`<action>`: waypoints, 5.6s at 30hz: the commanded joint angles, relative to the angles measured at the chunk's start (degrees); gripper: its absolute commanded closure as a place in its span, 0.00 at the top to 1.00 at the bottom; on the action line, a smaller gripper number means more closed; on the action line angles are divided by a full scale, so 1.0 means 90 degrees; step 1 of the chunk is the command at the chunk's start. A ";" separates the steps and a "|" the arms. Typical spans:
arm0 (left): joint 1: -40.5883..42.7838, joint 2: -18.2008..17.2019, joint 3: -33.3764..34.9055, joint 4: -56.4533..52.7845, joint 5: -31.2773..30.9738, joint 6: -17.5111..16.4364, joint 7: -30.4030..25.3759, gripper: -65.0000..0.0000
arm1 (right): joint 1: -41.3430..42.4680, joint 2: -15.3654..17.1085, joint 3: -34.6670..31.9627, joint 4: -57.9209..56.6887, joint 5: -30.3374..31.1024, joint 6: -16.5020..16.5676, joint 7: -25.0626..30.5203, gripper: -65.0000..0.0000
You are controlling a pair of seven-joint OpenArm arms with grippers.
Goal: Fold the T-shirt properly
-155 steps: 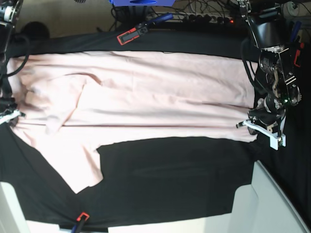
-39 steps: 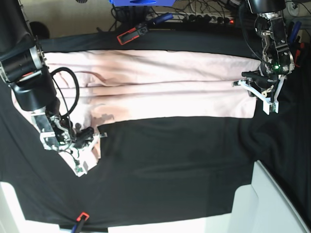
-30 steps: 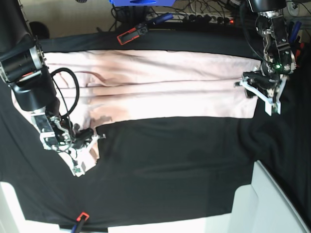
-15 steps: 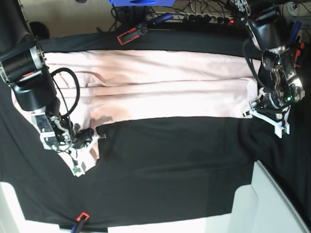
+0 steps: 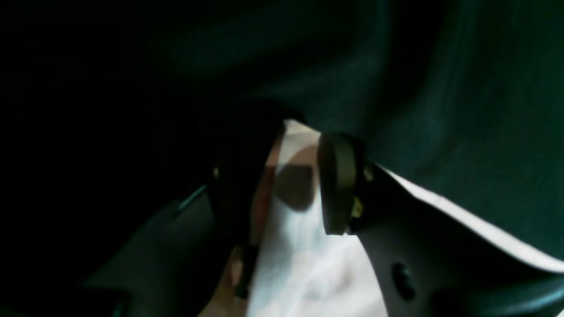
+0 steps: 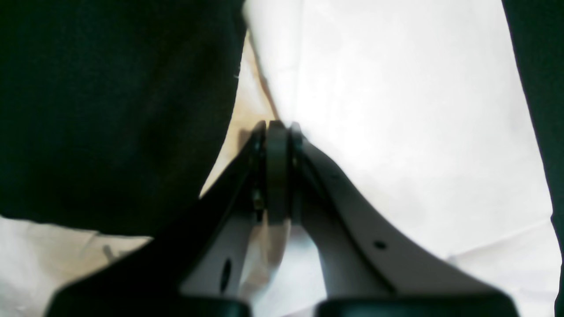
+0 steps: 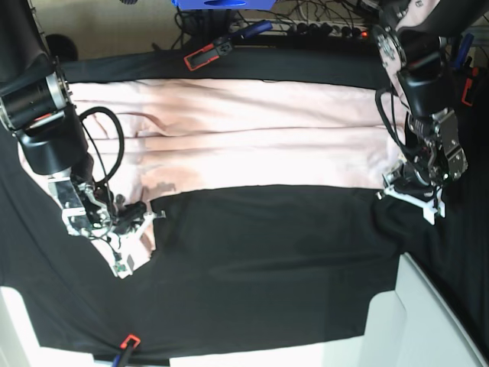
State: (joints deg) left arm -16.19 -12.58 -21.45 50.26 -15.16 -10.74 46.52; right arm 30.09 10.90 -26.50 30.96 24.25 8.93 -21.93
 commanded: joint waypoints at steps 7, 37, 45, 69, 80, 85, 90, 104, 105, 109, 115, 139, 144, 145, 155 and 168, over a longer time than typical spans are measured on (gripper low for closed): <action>-0.0043 -0.0043 -0.0005 0.0008 -0.0059 -0.0042 -0.0036 0.00 | 0.0198 0.0054 0.0019 0.0120 0.0026 -0.0010 0.0088 0.00; 0.0240 0.0015 0.0660 0.3055 -0.0079 -0.0052 0.1136 0.00 | -0.0876 0.0640 0.1641 0.3656 0.0045 -0.0929 -0.0977 0.00; 0.0524 0.0045 0.0660 0.4071 -0.0089 -0.0052 0.1761 0.00 | -0.1756 0.0640 0.2930 0.5376 0.0026 -0.0968 -0.1944 0.00; 0.2653 0.0055 0.0708 0.6425 -0.0079 -0.0052 0.2425 0.00 | -0.4725 -0.0043 0.4659 0.8609 0.0045 -0.0977 -0.3302 0.00; 0.2936 0.0035 0.0718 0.6435 -0.0011 -0.0403 0.2425 0.00 | -0.5692 -0.0444 0.5030 0.8990 0.0055 -0.0938 -0.3263 0.00; 0.3014 -0.0082 0.0728 0.6416 -0.0001 -0.0403 0.2416 0.00 | -0.5946 -0.0444 0.5059 0.9156 0.0055 -0.0938 -0.3253 0.00; 0.3102 -0.0102 0.0728 0.6152 -0.0001 -0.0403 0.2416 0.00 | -0.6132 -0.0454 0.5069 0.9166 0.0055 -0.0958 -0.3243 0.00; 0.3268 -0.0297 0.1382 0.5956 -0.0001 -0.0384 0.2201 0.00 | -0.6571 -0.0717 0.5069 0.9136 0.0016 -0.0968 -0.2735 0.00; 0.3268 -0.0287 0.1382 0.5917 -0.0001 -0.0384 0.2201 0.00 | -0.6571 -0.0717 0.5069 0.9127 0.0016 -0.0968 -0.2735 0.00; 0.3220 -0.0287 0.1314 0.5556 -0.0001 -0.0384 0.2162 0.00 | -0.6552 -0.0737 0.5069 0.9127 0.0016 -0.0968 -0.2725 0.00; 0.3395 -0.0297 0.1334 0.5126 -0.0001 -0.0374 0.1585 0.00 | -0.6552 -0.0747 0.5050 0.9058 0.0016 -0.0968 -0.2725 0.00; 0.3034 -0.0258 0.1294 0.4608 -0.0011 -0.0374 0.1107 0.00 | -0.5624 -0.0590 0.4991 0.8120 -0.0003 -0.0968 -0.2745 0.00; 0.2975 -0.0258 0.1294 0.4589 -0.0011 -0.0374 0.1107 0.19 | -0.5594 -0.0571 0.4718 0.8159 -0.0003 -0.0968 -0.2755 0.00; 0.2936 -0.0258 0.1294 0.4599 -0.0011 -0.0374 0.1107 0.24 | -0.5604 -0.0571 0.4581 0.8169 -0.0003 -0.0968 -0.2755 0.00; 0.2878 -0.0258 0.1294 0.4657 -0.0020 -0.0374 0.1117 0.32 | -0.5946 -0.0581 0.3623 0.8814 0.0006 -0.0968 -0.2794 0.00; 0.2878 -0.0258 0.1294 0.4657 -0.0069 -0.0374 0.1117 0.32 | -0.6474 -0.0883 0.4639 0.8853 0.0036 -0.1173 -0.2442 0.00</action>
State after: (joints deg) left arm 10.17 -14.13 -9.50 91.05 -15.46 -13.98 57.32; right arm -28.14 2.81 15.27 109.34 23.83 -2.02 -44.97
